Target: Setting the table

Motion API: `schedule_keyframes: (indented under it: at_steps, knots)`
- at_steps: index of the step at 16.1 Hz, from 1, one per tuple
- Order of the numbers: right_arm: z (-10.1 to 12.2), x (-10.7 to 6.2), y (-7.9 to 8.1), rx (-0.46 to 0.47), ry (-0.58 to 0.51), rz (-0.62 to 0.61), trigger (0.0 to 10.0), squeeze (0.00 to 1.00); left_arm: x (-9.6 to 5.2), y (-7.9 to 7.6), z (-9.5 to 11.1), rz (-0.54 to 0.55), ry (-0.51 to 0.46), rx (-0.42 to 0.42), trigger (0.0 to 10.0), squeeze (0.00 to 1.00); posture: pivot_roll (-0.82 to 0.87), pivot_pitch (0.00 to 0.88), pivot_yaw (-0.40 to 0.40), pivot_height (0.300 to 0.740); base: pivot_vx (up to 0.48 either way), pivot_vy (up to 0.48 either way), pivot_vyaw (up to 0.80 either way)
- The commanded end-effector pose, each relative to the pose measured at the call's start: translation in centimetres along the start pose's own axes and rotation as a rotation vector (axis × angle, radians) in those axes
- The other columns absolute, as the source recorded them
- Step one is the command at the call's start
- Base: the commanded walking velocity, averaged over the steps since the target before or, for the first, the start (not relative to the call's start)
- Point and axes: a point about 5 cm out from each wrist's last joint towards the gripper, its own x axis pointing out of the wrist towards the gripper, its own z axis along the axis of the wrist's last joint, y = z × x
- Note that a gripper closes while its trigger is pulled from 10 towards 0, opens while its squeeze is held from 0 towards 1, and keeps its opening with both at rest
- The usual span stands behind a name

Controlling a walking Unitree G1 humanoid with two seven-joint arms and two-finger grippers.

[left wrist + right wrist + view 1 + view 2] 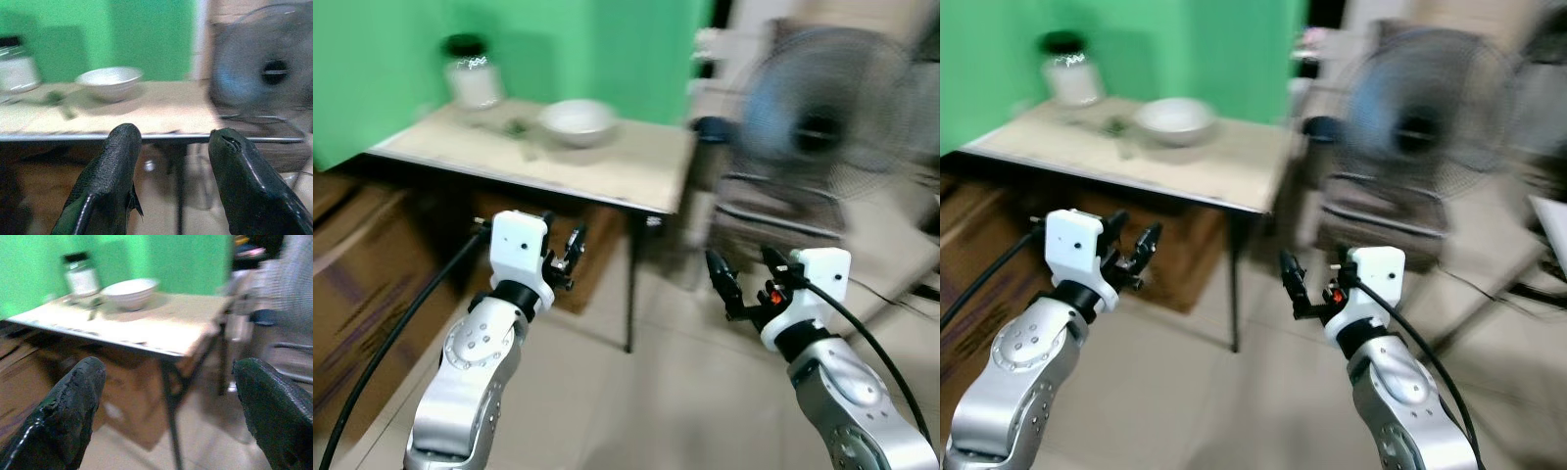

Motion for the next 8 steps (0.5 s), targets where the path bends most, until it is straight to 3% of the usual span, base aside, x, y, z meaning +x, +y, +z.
schedule_keyframes:
  at_steps: [1, 3, 4, 5, 8]
  knots:
    - [0.11, 0.29, 0.55, 0.003, -0.011, 0.033, 10.0, 0.0, -0.28, 0.39, 0.1, -0.001, 0.008, -0.005, 10.0, 0.0, 0.05, 0.0, -0.018, 0.74, 0.311, 0.0, 0.8]
    - [0.14, 0.46, 0.4, -0.002, -0.025, 0.006, 10.0, 0.0, -0.44, 0.31, 0.01, -0.006, 0.023, -0.024, 10.0, 0.0, 0.06, 0.0, -0.019, 0.74, 0.315, 0.0, 0.0]
    - [0.25, 0.57, 0.14, -0.044, -0.035, -0.022, 10.0, 0.0, -0.45, 0.24, -0.04, -0.013, 0.032, -0.04, 10.0, 0.15, 0.07, 0.0, -0.021, 0.74, 0.307, 0.0, 0.0]
    - [0.25, 0.64, 0.3, -0.007, -0.041, 0.001, 10.0, 0.0, -0.45, 0.24, 0.05, -0.015, 0.03, -0.043, 10.0, 1.0, 0.07, 0.0, -0.021, 0.74, 0.307, 0.0, 0.0]
    - [0.52, 0.84, 0.35, 0.025, -0.065, 0.006, 10.0, 0.0, -0.5, 0.52, 0.28, -0.01, 0.028, -0.022, 10.0, 1.0, 0.08, 0.0, -0.026, 0.74, 0.308, 0.0, 0.0]
